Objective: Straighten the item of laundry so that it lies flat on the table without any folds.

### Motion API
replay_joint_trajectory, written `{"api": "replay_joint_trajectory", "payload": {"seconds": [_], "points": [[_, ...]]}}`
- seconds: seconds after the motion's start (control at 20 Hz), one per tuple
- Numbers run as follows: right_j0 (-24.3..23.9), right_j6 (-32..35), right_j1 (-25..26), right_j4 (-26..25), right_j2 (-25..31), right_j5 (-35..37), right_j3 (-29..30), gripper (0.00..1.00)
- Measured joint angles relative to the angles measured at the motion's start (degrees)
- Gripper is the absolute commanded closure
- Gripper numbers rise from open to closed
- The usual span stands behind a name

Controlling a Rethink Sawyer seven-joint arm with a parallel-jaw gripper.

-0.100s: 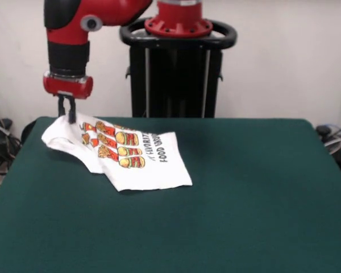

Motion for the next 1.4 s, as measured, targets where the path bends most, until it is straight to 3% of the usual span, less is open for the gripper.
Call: {"api": "replay_joint_trajectory", "payload": {"seconds": [0.3,0.45,0.75,1.0,1.4], "points": [[0.83,0.39,-1.85,-0.96,-0.09,-0.05,0.02,0.0],[0.97,2.73,-5.16,-3.94,-0.09,-1.11,0.01,0.0],[4.03,13.5,-10.68,-5.94,-1.22,-6.82,-1.73,0.0],[5.97,18.51,-10.1,-2.33,-1.77,-7.4,-4.4,0.0],[6.89,19.27,-5.04,-0.62,-1.75,-7.39,-7.85,0.0]]}}
